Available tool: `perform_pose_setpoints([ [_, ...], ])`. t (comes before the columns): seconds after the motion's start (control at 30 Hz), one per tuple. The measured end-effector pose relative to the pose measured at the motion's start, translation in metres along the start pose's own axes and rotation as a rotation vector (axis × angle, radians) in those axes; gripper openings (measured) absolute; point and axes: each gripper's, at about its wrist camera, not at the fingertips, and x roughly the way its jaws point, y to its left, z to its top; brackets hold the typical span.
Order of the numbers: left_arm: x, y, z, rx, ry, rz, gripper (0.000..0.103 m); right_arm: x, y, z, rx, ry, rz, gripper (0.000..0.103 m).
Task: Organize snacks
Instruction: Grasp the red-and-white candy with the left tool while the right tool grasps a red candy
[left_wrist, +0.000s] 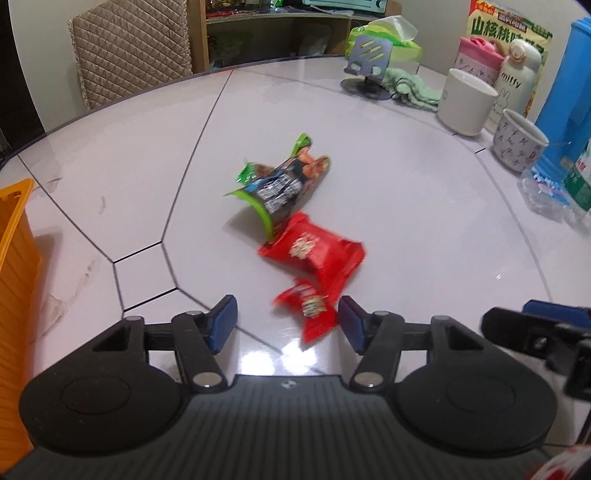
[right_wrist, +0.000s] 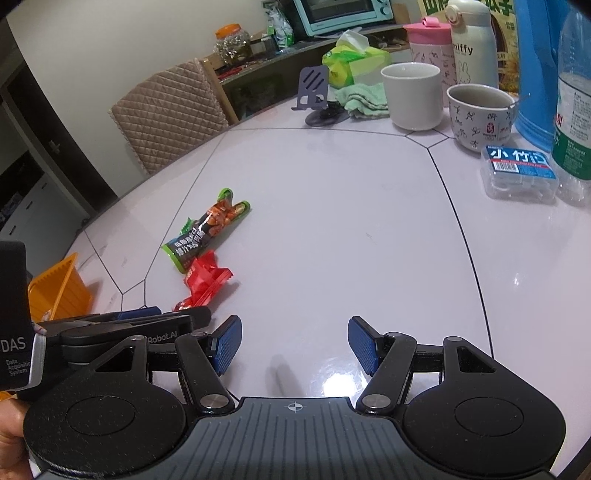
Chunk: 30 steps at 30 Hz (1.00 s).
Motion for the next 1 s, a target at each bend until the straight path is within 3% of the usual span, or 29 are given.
perform_pose_setpoints([
  [0.33,-0.009,0.018,-0.006,0.034,-0.013,-0.005,0.052,0.008,-0.002,-0.001,0.008,0.020,0.012,0.064],
  [0.63,-0.011,0.036,-0.010,0.069,-0.011,0.049,0.050,0.009,-0.009,0.000,0.027,0.023,0.003,0.064],
  [1.0,-0.003,0.011,-0.004,0.321,-0.060,0.029,0.053,0.012,-0.008,0.000,0.027,0.028,-0.001,0.064],
])
